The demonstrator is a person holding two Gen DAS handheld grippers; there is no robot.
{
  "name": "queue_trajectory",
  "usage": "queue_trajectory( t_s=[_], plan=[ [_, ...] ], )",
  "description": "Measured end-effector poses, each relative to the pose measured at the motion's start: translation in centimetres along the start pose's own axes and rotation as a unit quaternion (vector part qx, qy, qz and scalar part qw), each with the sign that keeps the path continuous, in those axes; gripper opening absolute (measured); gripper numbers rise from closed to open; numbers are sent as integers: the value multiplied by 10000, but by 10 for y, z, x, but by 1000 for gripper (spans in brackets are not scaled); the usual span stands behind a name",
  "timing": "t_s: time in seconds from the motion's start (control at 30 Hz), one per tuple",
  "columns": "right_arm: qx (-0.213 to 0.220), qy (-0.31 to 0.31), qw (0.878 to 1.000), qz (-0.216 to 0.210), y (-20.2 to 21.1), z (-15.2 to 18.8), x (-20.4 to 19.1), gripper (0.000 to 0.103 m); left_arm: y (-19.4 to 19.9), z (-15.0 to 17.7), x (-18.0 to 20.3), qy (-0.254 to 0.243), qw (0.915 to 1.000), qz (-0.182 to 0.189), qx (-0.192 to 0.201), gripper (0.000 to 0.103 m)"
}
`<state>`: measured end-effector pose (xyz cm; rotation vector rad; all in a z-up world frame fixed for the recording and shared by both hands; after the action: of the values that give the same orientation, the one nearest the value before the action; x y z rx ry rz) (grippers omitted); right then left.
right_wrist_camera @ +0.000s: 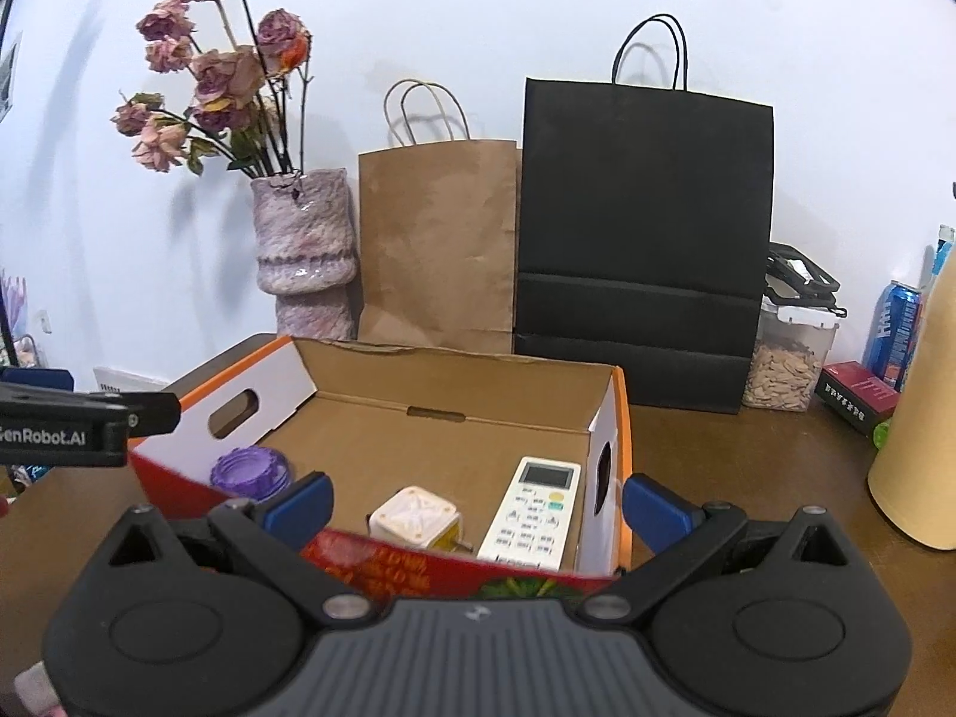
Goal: Organize rigid objects
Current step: 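Move both tools back from the box toward the remaining items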
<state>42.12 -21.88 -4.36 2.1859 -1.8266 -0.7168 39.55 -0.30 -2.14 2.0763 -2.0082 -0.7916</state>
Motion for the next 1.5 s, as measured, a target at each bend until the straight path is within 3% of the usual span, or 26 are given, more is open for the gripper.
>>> queue_trajectory(
  t_s=[0.8,1.23,1.5],
  plan=[
    [-183,126,9995,-244,103,84,-23,103,96,81,-12,39,9997,51,-230,103],
    [-576,216,9973,-402,128,126,-40,103,127,120,-28,64,9992,13,-386,103],
    [-931,354,9938,-488,123,147,-58,103,136,140,-38,104,9987,18,-504,103]
  ],
)
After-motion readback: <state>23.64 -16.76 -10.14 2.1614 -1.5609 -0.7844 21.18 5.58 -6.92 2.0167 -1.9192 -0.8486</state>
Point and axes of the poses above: each gripper's, at about its wrist camera, not at the fingertips, and y roughly against the way its jaws point, x to its right, z to its underside, the point moved 3 cm from there along -y, roughly the way its jaws point, and after that the axes turned 14 degrees about -y, right-handed, at the moved point
